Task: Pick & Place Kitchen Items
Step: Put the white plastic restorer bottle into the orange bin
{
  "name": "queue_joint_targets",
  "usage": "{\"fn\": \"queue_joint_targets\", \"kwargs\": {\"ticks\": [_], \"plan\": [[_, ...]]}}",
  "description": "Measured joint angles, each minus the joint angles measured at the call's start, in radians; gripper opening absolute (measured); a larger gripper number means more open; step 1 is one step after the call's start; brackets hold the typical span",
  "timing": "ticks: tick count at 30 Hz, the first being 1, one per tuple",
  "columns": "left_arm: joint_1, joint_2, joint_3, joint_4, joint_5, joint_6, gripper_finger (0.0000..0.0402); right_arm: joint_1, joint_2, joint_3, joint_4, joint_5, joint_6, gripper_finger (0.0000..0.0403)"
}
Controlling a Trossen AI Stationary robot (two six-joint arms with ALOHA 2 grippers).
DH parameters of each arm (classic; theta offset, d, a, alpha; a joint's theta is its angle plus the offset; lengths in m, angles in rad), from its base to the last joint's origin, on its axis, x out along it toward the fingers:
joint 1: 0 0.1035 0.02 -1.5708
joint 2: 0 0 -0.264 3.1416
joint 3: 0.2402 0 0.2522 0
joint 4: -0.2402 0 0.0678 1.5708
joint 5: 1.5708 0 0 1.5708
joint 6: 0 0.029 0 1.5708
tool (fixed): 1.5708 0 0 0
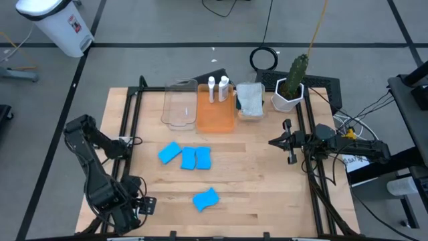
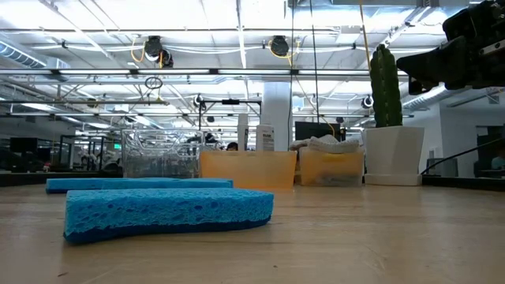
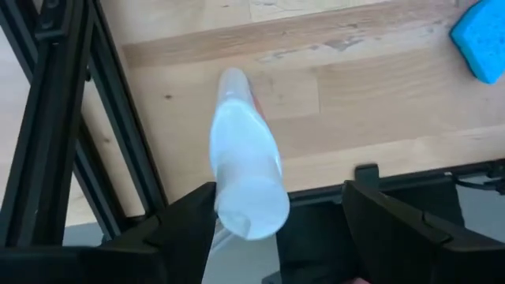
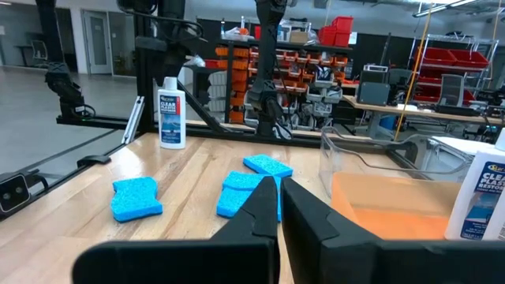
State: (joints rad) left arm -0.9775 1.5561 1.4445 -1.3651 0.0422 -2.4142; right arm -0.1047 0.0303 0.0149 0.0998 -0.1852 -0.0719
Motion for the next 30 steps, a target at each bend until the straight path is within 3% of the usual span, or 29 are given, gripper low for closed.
{"fn": "queue_joint_targets", "kwargs": {"ticks": [30], "plan": [[-0.045,0.096,-0.023,-0.079,0.010,0.004,0.0275,0.000,0.000,0.000,0.000,0.000,0.000,0.0000]]}}
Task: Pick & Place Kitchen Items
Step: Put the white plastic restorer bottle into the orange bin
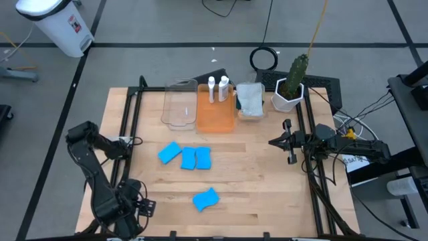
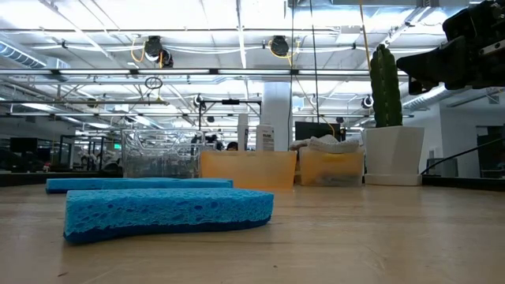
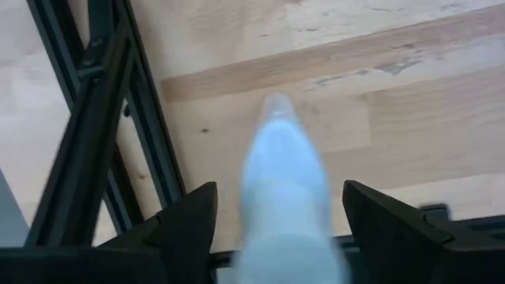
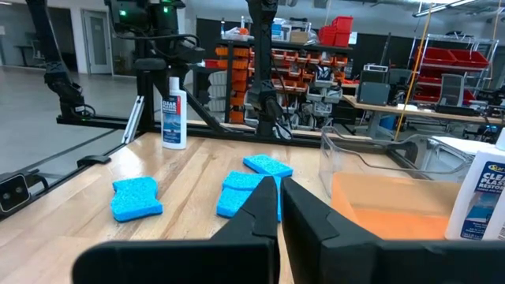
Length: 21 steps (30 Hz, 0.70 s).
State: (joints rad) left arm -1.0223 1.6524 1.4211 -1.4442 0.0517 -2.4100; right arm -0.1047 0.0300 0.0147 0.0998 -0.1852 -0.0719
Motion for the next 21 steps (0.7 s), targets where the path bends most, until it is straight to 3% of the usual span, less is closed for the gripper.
{"fn": "queue_joint_targets", "kwargs": {"ticks": [4,12,16,21], "plan": [[-0.010,0.000,-0.017,-0.001,0.001,0.003,0.0244,0.000,0.000,0.000,0.000,0.000,0.000,0.0000],[-0.011,0.000,-0.017,-0.001,-0.035,0.049,0.0139,0.000,0.000,0.000,0.000,0.000,0.000,0.0000],[0.003,-0.021,-0.018,-0.011,-0.063,0.076,0.0138,0.000,0.000,0.000,0.000,0.000,0.000,0.0000],[0.035,-0.073,-0.018,-0.028,-0.226,0.175,0.0138,0.000,0.000,0.000,0.000,0.000,0.000,0.0000]]}}
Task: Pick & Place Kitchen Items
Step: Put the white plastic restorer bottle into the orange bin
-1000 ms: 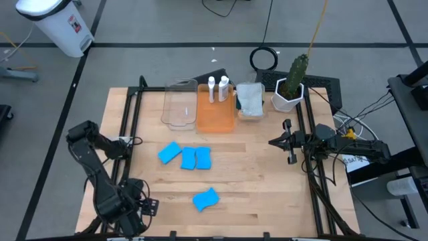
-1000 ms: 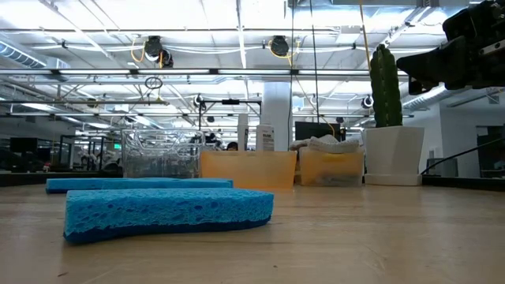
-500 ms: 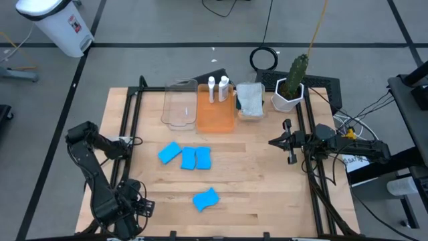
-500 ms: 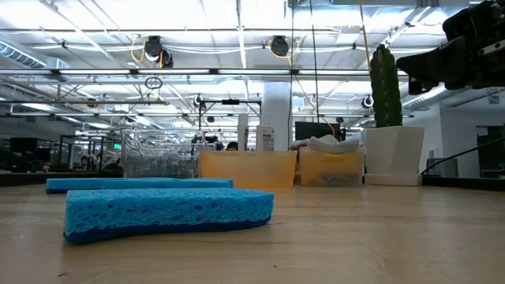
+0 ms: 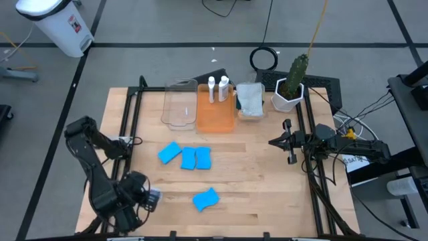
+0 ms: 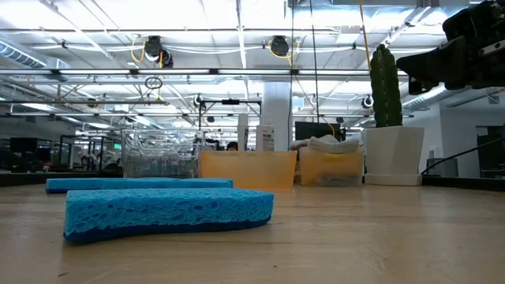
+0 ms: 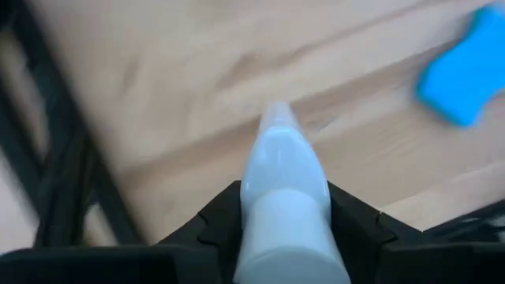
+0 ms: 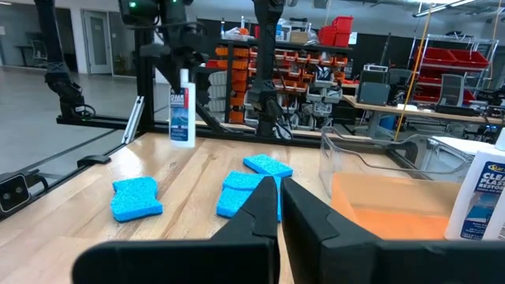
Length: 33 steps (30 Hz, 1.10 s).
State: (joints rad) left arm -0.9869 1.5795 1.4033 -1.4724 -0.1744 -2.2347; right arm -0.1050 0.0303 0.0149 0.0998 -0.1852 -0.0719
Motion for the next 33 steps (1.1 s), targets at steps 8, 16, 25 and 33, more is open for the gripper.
{"fn": "queue_joint_targets", "kwargs": {"ticks": [8,16,25,33], "plan": [[0.132,-0.118,0.001,0.022,-0.343,0.426,0.0137,0.000,0.000,0.000,0.000,0.000,0.000,0.0000],[0.381,-0.250,0.011,0.272,-0.496,1.142,0.0137,0.000,0.000,0.000,0.000,0.000,0.000,0.0000],[0.814,-0.303,0.030,0.505,-0.146,1.761,0.0137,0.000,0.000,0.000,0.000,0.000,0.000,0.0000],[1.127,-0.158,0.277,0.427,0.033,2.079,0.0137,0.000,0.000,0.000,0.000,0.000,0.000,0.0000]]}}
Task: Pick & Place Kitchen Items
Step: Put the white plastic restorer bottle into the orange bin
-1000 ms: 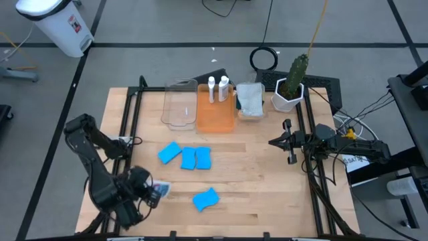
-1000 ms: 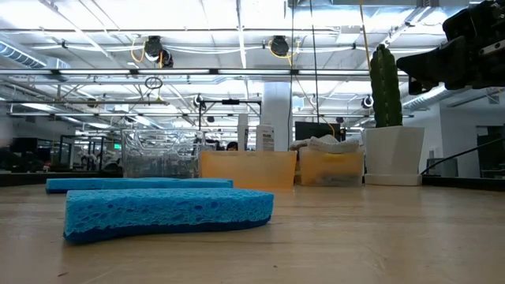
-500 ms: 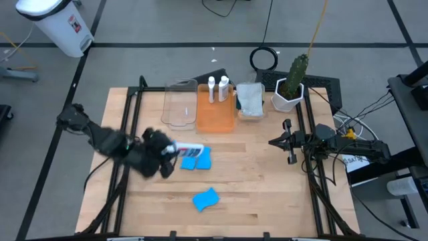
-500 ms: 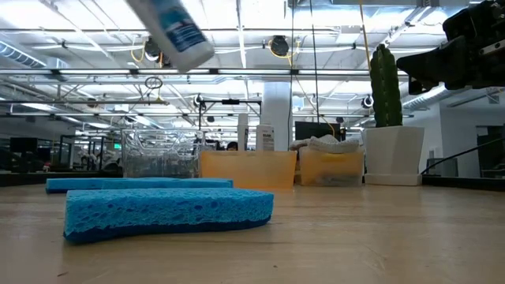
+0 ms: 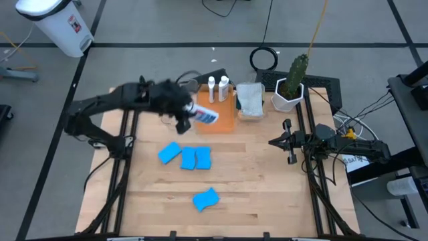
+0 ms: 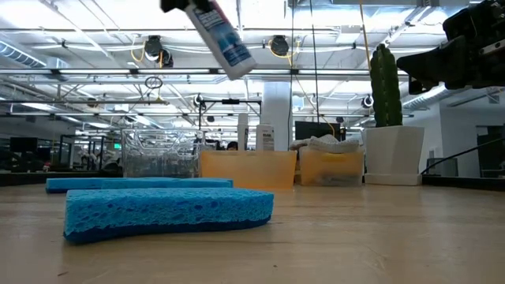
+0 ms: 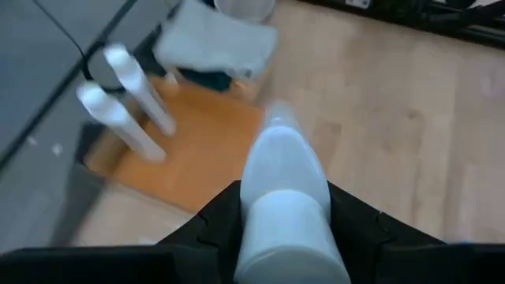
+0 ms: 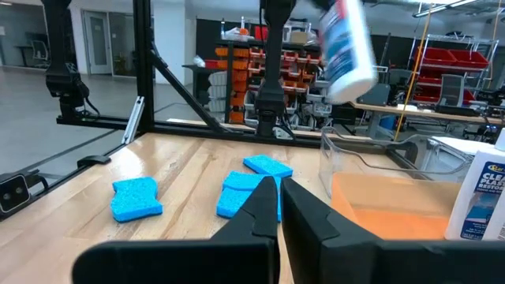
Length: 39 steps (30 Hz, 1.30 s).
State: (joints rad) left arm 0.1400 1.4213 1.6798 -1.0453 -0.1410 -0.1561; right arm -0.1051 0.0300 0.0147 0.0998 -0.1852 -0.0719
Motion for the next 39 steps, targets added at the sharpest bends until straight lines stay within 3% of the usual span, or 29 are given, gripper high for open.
{"fn": "queue_joint_targets", "kwargs": {"ticks": [8,12,18,24,39], "plan": [[0.175,0.283,0.405,-0.236,0.010,0.236,0.0137,0.000,0.000,0.000,0.000,0.000,0.000,0.0000],[0.245,0.407,0.512,-0.290,0.012,0.291,0.0137,0.000,0.000,0.000,0.000,0.000,0.000,0.0000],[0.313,0.535,0.518,-0.295,0.070,0.339,0.0137,0.000,0.000,0.000,0.000,0.000,0.000,0.0000],[0.352,0.629,0.517,-0.291,0.060,0.338,0.0137,0.000,0.000,0.000,0.000,0.000,0.000,0.0000],[0.354,0.689,0.506,-0.277,0.064,0.332,0.0137,0.000,0.000,0.000,0.000,0.000,0.000,0.0000]]}}
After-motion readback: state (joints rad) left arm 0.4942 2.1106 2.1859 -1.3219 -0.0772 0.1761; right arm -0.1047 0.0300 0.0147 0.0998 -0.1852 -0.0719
